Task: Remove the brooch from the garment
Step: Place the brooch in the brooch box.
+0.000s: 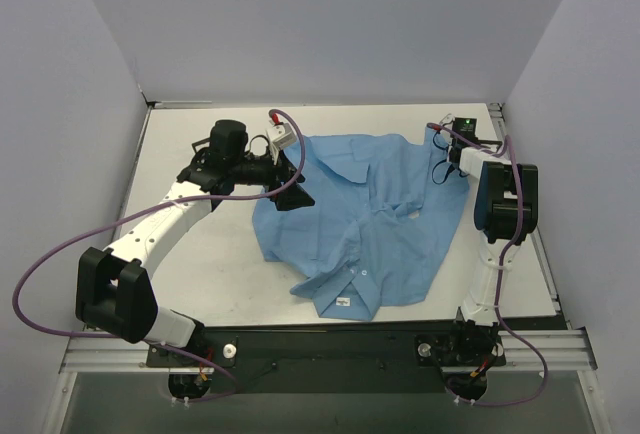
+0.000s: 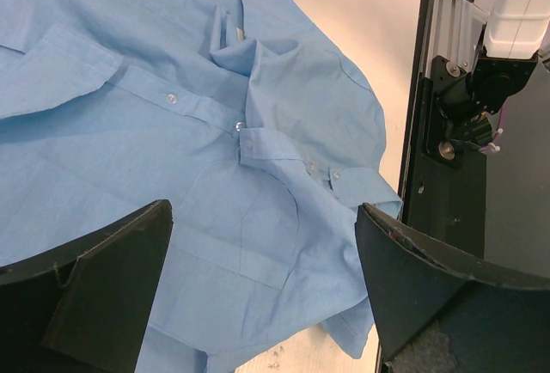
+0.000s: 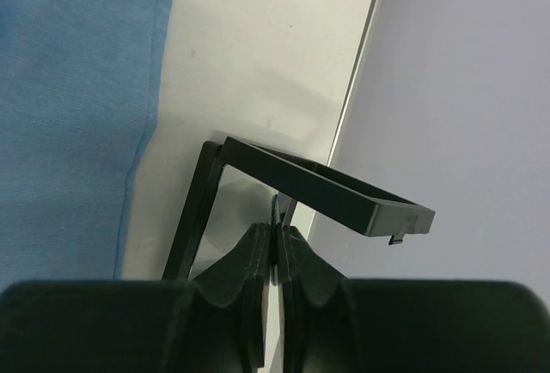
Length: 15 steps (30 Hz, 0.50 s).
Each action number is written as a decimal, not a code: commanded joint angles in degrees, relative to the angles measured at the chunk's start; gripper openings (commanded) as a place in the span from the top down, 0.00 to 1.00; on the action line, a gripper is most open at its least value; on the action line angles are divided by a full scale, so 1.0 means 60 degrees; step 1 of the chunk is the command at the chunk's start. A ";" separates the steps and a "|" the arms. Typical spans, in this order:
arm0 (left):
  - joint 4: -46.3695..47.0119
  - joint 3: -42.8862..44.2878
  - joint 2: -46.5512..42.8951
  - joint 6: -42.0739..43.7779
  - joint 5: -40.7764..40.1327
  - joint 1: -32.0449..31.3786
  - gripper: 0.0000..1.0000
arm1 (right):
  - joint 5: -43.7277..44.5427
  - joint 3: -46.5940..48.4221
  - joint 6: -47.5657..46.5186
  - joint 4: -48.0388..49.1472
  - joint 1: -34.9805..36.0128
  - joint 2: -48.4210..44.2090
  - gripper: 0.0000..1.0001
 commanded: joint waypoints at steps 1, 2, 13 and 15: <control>0.0443 -0.0006 -0.0420 0.0005 0.0195 -0.0043 0.03 | 0.0135 0.0418 0.0075 -0.0577 -0.0032 0.0049 0.82; 0.0429 -0.0006 -0.0420 0.0005 0.0195 -0.0029 0.03 | 0.0106 0.0447 0.0090 -0.0635 -0.0031 0.0049 0.78; 0.0399 -0.0006 -0.0464 0.0020 0.0195 -0.0029 0.03 | -0.0333 0.0857 0.0485 -0.1689 -0.0002 -0.0170 0.57; 0.0385 -0.0006 -0.0478 0.0005 0.0180 -0.0029 0.03 | -0.0552 0.1090 0.0719 -0.1983 -0.0017 -0.0272 0.57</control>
